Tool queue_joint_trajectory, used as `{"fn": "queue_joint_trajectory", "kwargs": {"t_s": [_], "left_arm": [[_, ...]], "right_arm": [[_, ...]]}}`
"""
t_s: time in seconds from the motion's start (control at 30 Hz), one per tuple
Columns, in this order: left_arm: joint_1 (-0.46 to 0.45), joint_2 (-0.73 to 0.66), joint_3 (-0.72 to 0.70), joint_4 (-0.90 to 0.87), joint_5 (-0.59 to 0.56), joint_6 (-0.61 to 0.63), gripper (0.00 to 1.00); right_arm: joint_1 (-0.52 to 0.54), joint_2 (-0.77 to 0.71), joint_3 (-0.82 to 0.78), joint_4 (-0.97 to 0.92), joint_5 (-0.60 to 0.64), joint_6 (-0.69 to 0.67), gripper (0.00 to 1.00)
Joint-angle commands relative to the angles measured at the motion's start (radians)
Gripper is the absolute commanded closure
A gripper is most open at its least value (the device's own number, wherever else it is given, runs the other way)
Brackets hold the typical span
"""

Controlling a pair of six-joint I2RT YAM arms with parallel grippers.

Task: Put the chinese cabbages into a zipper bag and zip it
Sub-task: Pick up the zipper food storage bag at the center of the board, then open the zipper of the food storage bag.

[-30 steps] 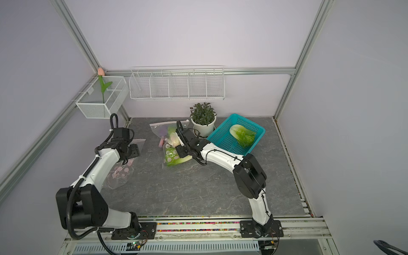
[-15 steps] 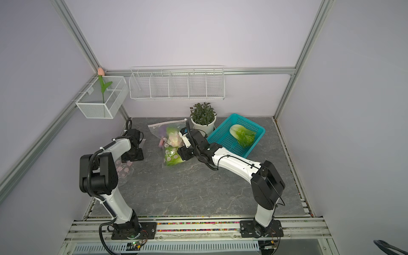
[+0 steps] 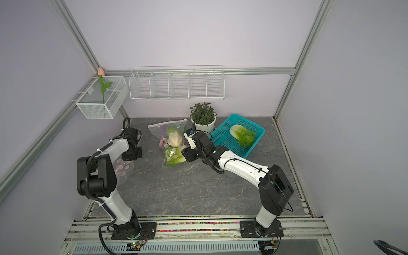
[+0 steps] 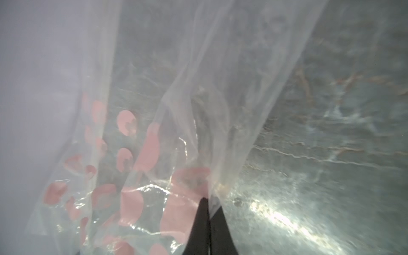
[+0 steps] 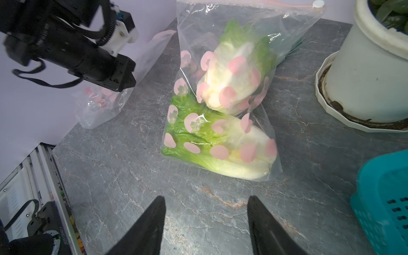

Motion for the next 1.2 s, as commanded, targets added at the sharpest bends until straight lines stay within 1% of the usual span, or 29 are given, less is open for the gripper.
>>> {"fn": "queue_joint_trajectory", "kwargs": {"t_s": [0.0, 0.17, 0.27, 0.3, 0.37, 0.47, 0.5, 0.53, 0.57, 0.63, 0.7, 0.8, 0.87, 0.93, 0.97, 1.0, 1.07, 1.17], "left_arm": [[-0.009, -0.147, 0.013, -0.029, 0.034, -0.032, 1.0], [-0.099, -0.327, 0.057, -0.084, 0.103, -0.016, 1.0], [-0.173, -0.427, 0.102, -0.098, 0.12, -0.013, 1.0], [-0.211, -0.452, 0.123, -0.1, 0.118, -0.013, 1.0], [-0.31, -0.487, 0.168, -0.097, 0.114, 0.002, 1.0], [-0.5, -0.525, 0.217, -0.043, 0.1, 0.034, 1.0], [-0.583, -0.53, 0.225, -0.016, 0.102, 0.051, 1.0], [-0.662, -0.526, 0.229, 0.012, 0.097, 0.075, 1.0], [-0.723, -0.517, 0.23, 0.034, 0.09, 0.09, 1.0], [-0.836, -0.477, 0.224, 0.087, 0.115, 0.114, 1.0], [-0.901, -0.431, 0.191, 0.141, 0.151, 0.125, 1.0], [-0.94, -0.358, 0.109, 0.228, 0.227, 0.103, 1.0], [-0.962, -0.328, 0.041, 0.295, 0.254, 0.1, 1.0], [-0.974, -0.309, -0.059, 0.392, 0.286, 0.102, 1.0], [-0.982, -0.307, -0.1, 0.433, 0.295, 0.114, 1.0], [-1.002, -0.309, -0.152, 0.477, 0.309, 0.156, 1.0], [-1.041, -0.306, -0.211, 0.52, 0.296, 0.221, 1.0], [-1.043, -0.28, -0.249, 0.548, 0.325, 0.225, 1.0]], "right_arm": [[-0.024, -0.062, -0.032, 0.011, 0.003, 0.035, 0.39], [-0.076, -0.134, -0.074, -0.012, 0.01, 0.067, 0.4], [-0.103, -0.181, -0.101, -0.041, 0.038, 0.065, 0.41], [-0.111, -0.198, -0.108, -0.053, 0.051, 0.06, 0.41], [-0.128, -0.224, -0.127, -0.067, 0.071, 0.05, 0.41], [-0.165, -0.25, -0.149, -0.095, 0.085, 0.036, 0.41], [-0.182, -0.258, -0.156, -0.105, 0.082, 0.038, 0.41], [-0.198, -0.27, -0.166, -0.108, 0.076, 0.042, 0.41], [-0.213, -0.279, -0.175, -0.106, 0.069, 0.051, 0.41], [-0.25, -0.312, -0.2, -0.096, 0.046, 0.078, 0.41], [-0.292, -0.34, -0.224, -0.087, 0.019, 0.115, 0.41], [-0.357, -0.374, -0.248, -0.099, -0.026, 0.161, 0.4], [-0.397, -0.391, -0.253, -0.135, -0.053, 0.192, 0.38], [-0.448, -0.407, -0.253, -0.185, -0.1, 0.23, 0.35], [-0.471, -0.413, -0.253, -0.202, -0.127, 0.242, 0.35], [-0.493, -0.419, -0.255, -0.216, -0.161, 0.251, 0.34], [-0.521, -0.421, -0.246, -0.251, -0.211, 0.25, 0.33], [-0.532, -0.41, -0.206, -0.327, -0.237, 0.213, 0.31]]}}
